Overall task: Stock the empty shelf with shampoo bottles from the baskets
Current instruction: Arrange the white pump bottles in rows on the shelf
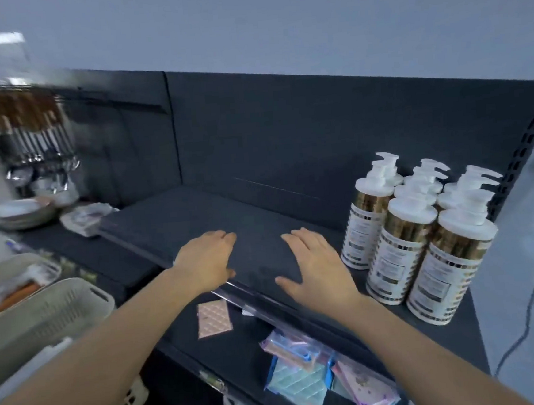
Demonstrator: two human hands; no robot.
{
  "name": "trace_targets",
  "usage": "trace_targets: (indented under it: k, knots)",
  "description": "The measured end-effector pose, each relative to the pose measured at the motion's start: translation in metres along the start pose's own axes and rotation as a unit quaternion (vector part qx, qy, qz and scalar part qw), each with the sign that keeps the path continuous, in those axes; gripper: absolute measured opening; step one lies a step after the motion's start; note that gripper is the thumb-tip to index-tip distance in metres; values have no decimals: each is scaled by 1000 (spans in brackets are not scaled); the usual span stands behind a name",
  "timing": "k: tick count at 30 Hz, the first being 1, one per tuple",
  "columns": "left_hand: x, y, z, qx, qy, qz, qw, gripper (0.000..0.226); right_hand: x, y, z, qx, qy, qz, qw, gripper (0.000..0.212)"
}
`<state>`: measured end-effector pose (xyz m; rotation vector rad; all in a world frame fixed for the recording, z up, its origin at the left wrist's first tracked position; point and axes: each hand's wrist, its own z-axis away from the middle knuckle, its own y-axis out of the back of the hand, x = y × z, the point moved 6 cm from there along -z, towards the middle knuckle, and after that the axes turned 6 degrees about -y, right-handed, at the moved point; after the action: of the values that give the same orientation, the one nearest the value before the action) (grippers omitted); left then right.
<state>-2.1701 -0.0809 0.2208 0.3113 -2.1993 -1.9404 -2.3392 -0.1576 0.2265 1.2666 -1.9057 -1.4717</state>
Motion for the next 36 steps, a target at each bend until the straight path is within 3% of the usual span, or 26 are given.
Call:
trace_targets:
  k: [5,15,25,31,36]
  knots:
    - [-89,-1,57,-20,89,-47,995,64,-77,-52,-40,-106,41,-20,993,78]
    - [-254,-7,185,-46,248,-68,965,58,-254,-138,-92,-187,127,-34,973,73]
    - [-384,-50,252,-74,293,-27,953,52,-387,-230,-128,-261,146,-53,953,69]
    - [-433,-95,266,-115,320,-12,940,45,-426,-288,-143,-324,141,-46,934,66]
    - [-473,-146,260,-163,341,41,925,54,-443,-343,-165,-363,138,-58,920,63]
